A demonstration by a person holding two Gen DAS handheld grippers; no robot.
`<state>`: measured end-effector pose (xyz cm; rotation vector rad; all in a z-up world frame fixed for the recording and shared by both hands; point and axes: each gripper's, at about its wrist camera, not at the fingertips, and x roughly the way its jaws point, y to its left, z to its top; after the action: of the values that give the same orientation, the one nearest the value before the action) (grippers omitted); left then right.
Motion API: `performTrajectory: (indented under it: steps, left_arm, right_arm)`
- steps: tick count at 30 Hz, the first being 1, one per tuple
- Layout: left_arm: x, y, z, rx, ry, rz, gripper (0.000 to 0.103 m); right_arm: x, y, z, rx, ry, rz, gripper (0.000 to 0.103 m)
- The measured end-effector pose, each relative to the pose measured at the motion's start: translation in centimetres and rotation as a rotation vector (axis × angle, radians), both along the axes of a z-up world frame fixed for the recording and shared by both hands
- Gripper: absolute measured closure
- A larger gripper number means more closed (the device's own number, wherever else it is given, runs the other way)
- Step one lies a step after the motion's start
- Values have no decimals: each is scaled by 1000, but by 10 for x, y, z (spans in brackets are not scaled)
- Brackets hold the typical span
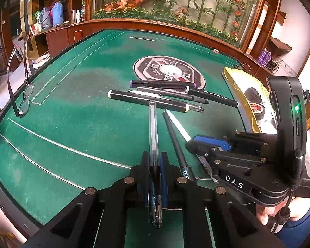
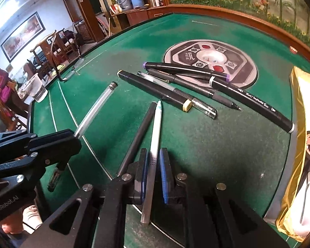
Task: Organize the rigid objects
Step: 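Carry the clear pen with the left tool while the right tool carries the white pen over the tray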
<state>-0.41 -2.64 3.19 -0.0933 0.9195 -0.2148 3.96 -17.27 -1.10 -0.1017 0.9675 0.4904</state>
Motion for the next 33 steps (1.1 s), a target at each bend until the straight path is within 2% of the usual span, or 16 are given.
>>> performTrajectory:
  steps: [3,5,8,18,26,33]
  left_arm:
    - [-1,2,0,-7,-2,5,94]
    - [-1,4,-1,-12,-3,6,94]
    - [-2,5,1,-14,-9,10,94]
    - [1,-8,19,-39,-29,-17,94]
    - [14,-63,52,-68,-66,-144,94]
    - [32,-136,72,-101,-93,-262,94]
  right_arm:
    - [-5,7,0,-72,-40,6,96]
    - [-6,6,0,-74,-45,1,96]
    - [-2,-5,2,3,-6,-8,96]
    - [-4,-45,41,210,-55,-64,96]
    - [-1,-109,68,318,-99,-183,96]
    - [11,-183,84,368,-145,-380,96]
